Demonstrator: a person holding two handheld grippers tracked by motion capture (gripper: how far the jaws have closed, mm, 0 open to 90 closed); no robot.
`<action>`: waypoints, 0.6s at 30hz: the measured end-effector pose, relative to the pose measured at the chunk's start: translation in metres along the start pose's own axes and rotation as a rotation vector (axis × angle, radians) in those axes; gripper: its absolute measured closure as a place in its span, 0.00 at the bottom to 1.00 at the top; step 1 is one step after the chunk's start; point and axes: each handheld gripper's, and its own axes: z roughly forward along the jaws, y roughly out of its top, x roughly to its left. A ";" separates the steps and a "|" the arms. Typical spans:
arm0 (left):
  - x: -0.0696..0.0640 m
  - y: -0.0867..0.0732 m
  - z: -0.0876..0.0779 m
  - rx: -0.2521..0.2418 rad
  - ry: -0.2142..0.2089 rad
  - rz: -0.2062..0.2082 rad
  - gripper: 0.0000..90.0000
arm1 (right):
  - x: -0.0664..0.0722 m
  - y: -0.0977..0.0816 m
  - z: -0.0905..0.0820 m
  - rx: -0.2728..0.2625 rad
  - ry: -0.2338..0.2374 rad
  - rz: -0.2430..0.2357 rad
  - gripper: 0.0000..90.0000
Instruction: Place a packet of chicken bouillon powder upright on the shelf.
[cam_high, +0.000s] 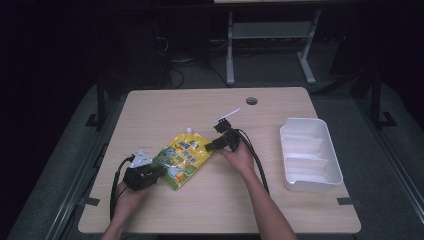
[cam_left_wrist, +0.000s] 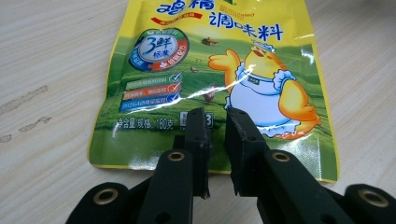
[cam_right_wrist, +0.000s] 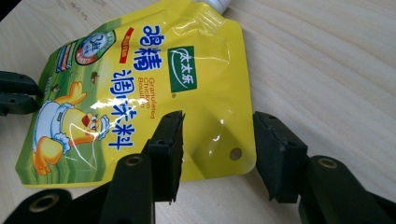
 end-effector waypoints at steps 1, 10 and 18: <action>0.000 0.000 0.000 0.001 0.000 0.002 0.88 | 0.001 0.000 -0.001 -0.002 0.009 0.004 0.61; 0.001 -0.001 0.002 0.027 0.002 0.002 0.88 | 0.007 0.001 -0.010 -0.069 0.135 0.021 0.71; -0.001 -0.001 0.006 0.065 0.012 0.032 0.84 | 0.009 0.000 0.014 -0.037 0.124 0.049 0.71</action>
